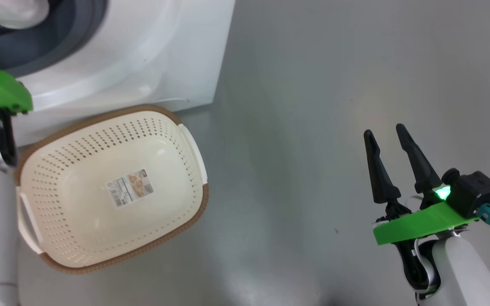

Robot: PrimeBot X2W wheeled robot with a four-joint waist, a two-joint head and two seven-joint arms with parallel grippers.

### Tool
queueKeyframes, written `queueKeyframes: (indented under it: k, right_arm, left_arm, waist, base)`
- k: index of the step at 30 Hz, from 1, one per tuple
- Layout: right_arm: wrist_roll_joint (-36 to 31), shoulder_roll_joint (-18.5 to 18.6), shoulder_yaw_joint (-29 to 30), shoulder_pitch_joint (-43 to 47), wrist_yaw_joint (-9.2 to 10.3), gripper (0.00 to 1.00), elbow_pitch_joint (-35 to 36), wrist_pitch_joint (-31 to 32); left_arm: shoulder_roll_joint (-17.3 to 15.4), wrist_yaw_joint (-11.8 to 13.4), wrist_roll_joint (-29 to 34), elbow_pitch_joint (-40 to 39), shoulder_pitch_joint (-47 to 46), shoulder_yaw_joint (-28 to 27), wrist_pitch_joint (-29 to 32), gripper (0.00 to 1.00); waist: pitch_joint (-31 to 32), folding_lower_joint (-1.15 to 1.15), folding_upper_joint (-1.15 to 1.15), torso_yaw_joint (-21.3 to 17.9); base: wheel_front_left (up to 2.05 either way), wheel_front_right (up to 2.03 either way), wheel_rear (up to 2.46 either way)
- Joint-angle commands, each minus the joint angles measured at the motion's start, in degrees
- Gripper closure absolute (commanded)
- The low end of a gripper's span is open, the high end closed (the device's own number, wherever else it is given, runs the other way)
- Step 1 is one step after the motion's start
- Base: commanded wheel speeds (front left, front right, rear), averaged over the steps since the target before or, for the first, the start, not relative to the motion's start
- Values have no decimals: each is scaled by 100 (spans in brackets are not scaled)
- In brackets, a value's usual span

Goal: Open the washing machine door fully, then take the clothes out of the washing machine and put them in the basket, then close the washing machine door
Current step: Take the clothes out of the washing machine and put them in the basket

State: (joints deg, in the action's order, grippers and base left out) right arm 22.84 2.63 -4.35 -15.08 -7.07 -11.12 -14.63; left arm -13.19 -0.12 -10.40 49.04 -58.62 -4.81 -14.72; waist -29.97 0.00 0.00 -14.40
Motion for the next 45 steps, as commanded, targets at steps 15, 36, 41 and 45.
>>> queueKeyframes:
  k: [15,36,41,45]
  right_arm:
    - [-240,25,206,483,-42,0,100,-37]
    - [-236,25,217,557,-42,0,59,-37]
    - [-230,25,227,564,-42,0,74,-37]
    - [-217,25,237,551,-42,0,80,-37]
  left_arm:
    - [582,-484,181,-2237,1712,-879,-28,100]
    - [1028,-663,216,-4912,2893,-782,-28,100]
    - [1030,-543,238,-5692,3014,-650,-28,100]
    - [1030,-436,212,-5796,3143,-533,-28,100]
  waist:
    - [670,0,0,495]
    - [832,0,0,603]
    - [818,0,0,586]
    - [780,0,0,594]
  base:
    - [0,0,0]
    - [0,0,0]
    - [0,0,0]
    - [0,0,0]
